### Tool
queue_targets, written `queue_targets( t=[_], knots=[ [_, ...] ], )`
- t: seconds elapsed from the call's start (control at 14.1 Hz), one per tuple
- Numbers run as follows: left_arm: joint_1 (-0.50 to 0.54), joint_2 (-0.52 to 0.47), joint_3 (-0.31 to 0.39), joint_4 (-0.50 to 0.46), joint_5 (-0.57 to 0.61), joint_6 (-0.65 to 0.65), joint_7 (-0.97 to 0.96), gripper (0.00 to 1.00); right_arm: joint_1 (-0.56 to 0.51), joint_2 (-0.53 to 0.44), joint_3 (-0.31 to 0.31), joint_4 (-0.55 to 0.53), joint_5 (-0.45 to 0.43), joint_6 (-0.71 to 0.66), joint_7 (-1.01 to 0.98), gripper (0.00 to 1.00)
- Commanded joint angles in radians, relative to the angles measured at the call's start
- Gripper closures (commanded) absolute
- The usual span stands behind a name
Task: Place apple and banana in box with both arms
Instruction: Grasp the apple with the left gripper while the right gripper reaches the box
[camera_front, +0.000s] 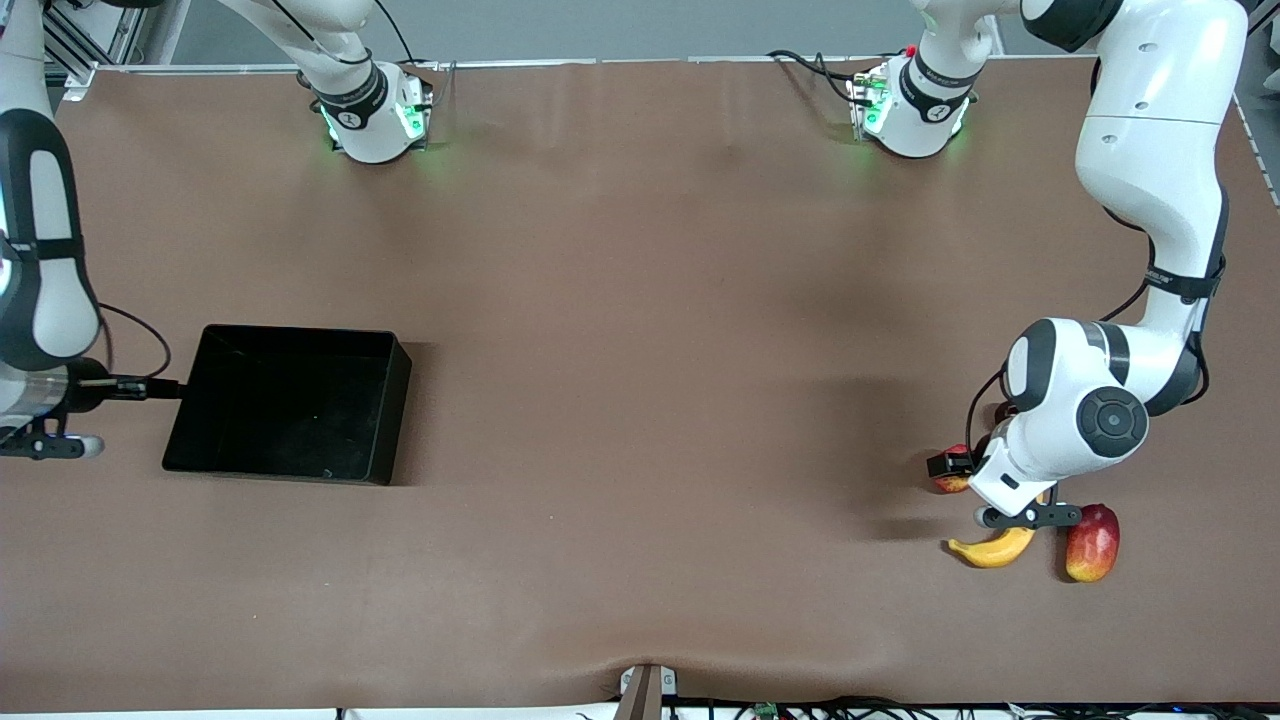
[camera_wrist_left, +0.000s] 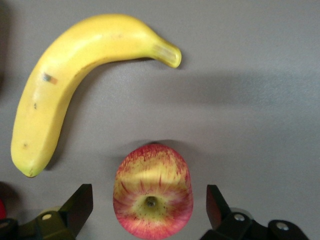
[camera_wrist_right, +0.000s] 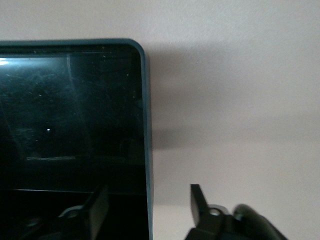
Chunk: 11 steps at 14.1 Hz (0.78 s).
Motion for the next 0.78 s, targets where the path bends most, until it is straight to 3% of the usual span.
queue_targets(
  t=[0.0,0.07,0.14,0.21,0.28,0.43,0.71],
  knots=[
    [0.002,0.003,-0.002,-0.014,0.013,0.019,-0.019,0.0,-0.018,-0.005,0.014,-0.037,0.0,0.029,-0.034,0.52],
    [0.002,0.006,-0.001,-0.014,0.013,0.019,-0.019,0.17,-0.033,0.01,0.016,-0.037,0.003,0.03,-0.042,0.57],
    [0.001,0.009,-0.001,-0.012,0.013,0.019,-0.02,0.43,-0.043,0.02,0.017,-0.045,0.011,0.041,-0.055,0.58],
    [0.001,0.011,-0.001,-0.011,0.013,0.019,-0.019,0.72,-0.044,0.021,0.018,-0.064,0.025,0.056,-0.072,0.66],
    [-0.001,0.011,-0.002,-0.005,0.02,0.019,-0.019,1.0,-0.043,0.02,0.018,-0.092,0.041,0.081,-0.083,0.81],
    [-0.025,0.009,0.001,0.005,0.024,0.016,-0.045,1.0,-0.046,0.02,0.018,-0.101,0.052,0.09,-0.085,1.0],
    [-0.024,-0.031,0.001,0.021,0.026,-0.044,-0.042,1.0,-0.041,0.006,0.022,-0.091,0.075,0.042,-0.082,1.0]
  ],
)
